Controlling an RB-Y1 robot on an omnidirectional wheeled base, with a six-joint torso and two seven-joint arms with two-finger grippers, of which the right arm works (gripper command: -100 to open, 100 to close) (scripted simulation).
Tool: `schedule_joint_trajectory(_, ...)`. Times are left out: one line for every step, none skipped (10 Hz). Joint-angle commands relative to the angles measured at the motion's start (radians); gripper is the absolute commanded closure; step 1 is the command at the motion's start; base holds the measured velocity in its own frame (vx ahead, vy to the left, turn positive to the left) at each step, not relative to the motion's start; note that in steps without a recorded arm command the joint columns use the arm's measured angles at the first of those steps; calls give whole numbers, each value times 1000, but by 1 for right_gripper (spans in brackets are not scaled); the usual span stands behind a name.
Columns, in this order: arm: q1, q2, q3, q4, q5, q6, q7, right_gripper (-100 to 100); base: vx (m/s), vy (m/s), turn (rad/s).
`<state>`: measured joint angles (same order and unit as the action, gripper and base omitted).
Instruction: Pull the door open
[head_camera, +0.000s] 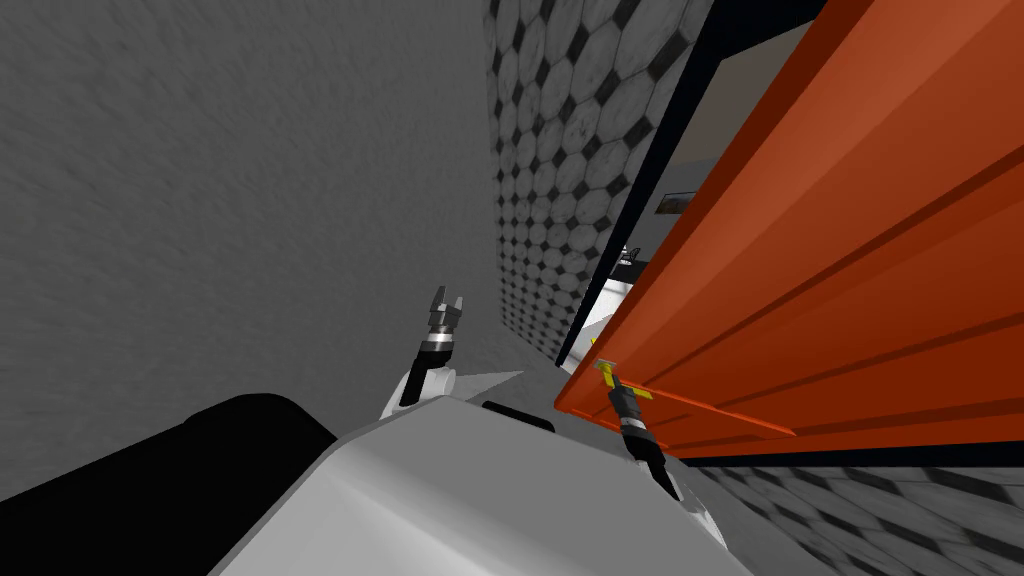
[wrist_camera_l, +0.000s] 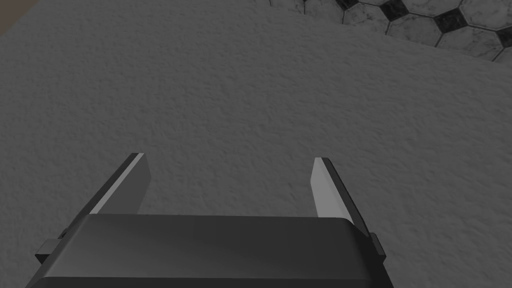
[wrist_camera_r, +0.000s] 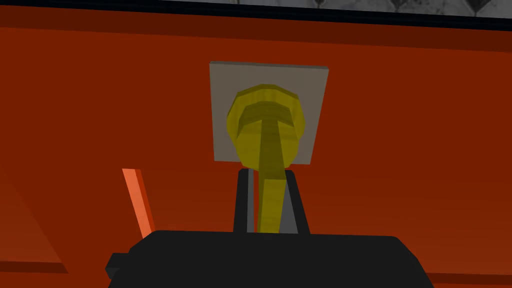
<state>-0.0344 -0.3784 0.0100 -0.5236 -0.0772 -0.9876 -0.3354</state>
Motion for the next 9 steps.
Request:
schedule_joint_trajectory(0, 0, 0, 0, 0, 0, 0, 100, -103, -18, 15)
schedule_joint_trajectory(24, -16, 17, 4, 9, -35, -23, 100, -137, -49, 163)
schedule_joint_trajectory(30, -21, 21, 4, 11, -44, -28, 100, -200, -67, 138)
schedule_joint_trajectory(36, -26, 25, 5, 13, -54, -34, 100, -169, -46, 74)
schedule_joint_trajectory(49, -36, 34, 5, 17, -74, -46, 100, -159, -54, 96)
schedule_joint_trajectory(62, -46, 43, 6, 22, -95, -58, 100, -165, -90, 144)
schedule_joint_trajectory(62, -46, 43, 6, 22, -95, -58, 100, -142, -56, 61)
schedule_joint_trajectory(75, -57, 52, 6, 26, -116, -70, 100, -132, -36, 92)
schedule_joint_trajectory(87, -66, 60, 7, 30, -135, -82, 100, -169, -53, 135)
